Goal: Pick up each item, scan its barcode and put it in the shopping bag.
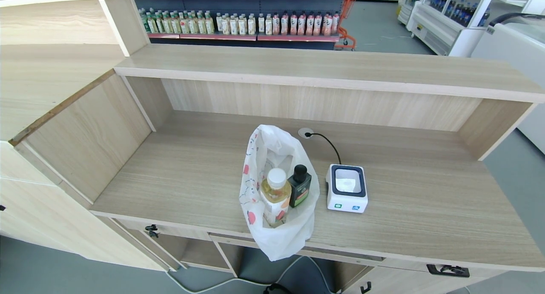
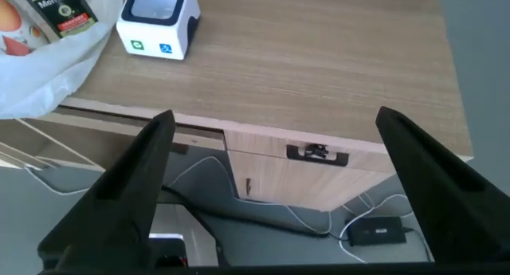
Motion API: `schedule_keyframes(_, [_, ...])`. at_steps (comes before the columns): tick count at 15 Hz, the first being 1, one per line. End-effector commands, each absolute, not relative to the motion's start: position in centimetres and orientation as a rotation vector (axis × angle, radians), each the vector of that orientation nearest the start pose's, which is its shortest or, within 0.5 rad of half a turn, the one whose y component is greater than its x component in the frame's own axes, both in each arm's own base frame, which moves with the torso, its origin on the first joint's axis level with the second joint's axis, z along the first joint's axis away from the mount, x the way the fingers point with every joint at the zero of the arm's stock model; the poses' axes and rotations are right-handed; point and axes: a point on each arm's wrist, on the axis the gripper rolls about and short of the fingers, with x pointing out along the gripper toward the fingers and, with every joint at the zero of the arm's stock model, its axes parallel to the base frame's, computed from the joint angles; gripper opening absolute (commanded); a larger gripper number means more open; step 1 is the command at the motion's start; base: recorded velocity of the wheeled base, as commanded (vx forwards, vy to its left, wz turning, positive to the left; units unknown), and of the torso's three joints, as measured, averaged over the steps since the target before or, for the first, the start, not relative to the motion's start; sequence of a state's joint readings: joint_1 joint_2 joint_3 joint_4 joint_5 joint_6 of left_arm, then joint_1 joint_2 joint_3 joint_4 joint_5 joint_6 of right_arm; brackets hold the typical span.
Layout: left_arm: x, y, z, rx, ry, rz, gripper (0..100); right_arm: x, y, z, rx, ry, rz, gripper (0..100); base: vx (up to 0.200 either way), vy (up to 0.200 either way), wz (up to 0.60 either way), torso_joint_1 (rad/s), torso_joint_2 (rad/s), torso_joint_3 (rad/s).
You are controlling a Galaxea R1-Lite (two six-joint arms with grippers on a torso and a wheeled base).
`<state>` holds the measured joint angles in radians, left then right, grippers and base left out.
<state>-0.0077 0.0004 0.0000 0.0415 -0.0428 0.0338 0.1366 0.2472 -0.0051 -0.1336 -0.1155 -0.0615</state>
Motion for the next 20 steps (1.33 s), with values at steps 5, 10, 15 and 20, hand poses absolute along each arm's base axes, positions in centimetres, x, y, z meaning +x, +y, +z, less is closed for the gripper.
schedule_keyframes(5, [-2.29,-0.08,7.12,0.033,0.041,-0.051,100,-1.83,-0.09,8.39,-0.050,-0.013,-0.037,100,0.000,0.000,0.00,0.000,0.00,0.000])
schedule_keyframes(10, [-2.29,-0.08,7.12,0.033,0.041,-0.051,100,-2.29,0.00,7.99,-0.046,-0.043,-0.003,100,0.000,0.000,0.00,0.000,0.00,0.000])
schedule_keyframes(15, [-2.29,-0.08,7.12,0.033,0.041,-0.051,100,-2.28,0.00,7.71,-0.028,-0.015,-0.003,100,0.000,0.000,0.00,0.000,0.00,0.000])
schedule_keyframes(20, [-2.29,-0.08,7.12,0.033,0.041,-0.051,100,-2.28,-0.02,7.64,0.018,-0.009,-0.017,100,0.000,0.000,0.00,0.000,0.00,0.000])
